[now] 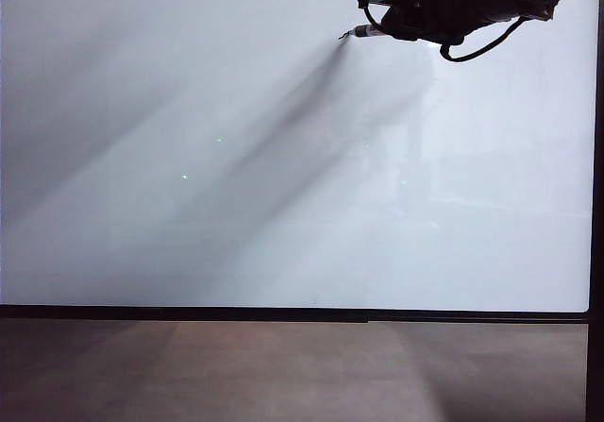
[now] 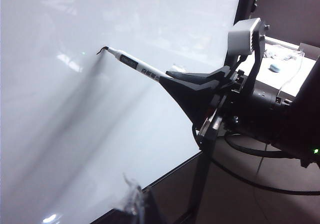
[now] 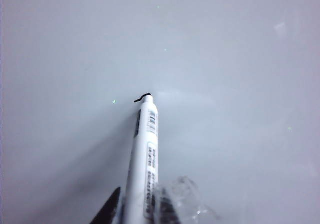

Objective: Reach to the right to find the marker pen, pick it up, and write the number 3 on the whiteboard.

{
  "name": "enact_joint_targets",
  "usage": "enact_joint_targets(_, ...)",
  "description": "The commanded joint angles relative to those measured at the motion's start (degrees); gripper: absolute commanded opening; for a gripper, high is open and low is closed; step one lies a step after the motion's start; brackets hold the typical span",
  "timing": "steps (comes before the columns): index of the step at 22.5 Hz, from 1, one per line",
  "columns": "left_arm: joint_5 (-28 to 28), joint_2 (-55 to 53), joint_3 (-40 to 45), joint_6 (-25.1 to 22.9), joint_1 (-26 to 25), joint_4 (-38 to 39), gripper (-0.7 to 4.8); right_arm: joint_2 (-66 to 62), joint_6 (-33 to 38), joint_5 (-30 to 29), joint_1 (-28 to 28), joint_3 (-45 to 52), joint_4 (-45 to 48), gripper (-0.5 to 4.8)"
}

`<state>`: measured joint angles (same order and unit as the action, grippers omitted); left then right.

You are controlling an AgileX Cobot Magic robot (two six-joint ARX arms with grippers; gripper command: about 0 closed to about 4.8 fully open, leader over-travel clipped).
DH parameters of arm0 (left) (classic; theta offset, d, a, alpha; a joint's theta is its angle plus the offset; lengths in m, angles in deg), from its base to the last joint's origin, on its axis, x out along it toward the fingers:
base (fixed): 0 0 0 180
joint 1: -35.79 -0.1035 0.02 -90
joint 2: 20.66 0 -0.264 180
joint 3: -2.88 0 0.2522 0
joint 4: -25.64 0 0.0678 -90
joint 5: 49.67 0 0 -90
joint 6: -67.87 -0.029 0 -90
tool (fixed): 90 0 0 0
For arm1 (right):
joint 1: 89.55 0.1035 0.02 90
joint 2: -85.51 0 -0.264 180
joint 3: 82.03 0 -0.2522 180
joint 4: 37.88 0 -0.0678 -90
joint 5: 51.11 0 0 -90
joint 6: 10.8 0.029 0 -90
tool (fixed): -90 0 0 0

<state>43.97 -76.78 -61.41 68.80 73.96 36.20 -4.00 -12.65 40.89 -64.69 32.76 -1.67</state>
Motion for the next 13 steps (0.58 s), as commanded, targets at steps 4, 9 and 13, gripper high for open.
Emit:
enact_joint_targets(4,0.02,0.15,-0.04,-0.28,-0.07,-0.61,-0.05,0.52,-0.11,1.62,-0.07,-0.09,-0.52,0.47)
enact_joint_targets(9,0.00,0.15,-0.04,-0.28,-0.07,-0.61,-0.05,0.98,-0.11,3.67,-0.07,-0.09,-0.72,0.43)
enact_joint_targets(13,0.02,0.15,-0.04,-0.28,-0.04,-0.61,-0.05,1.36,-0.11,4.46,-0.07,-0.07,-1.53,0.43)
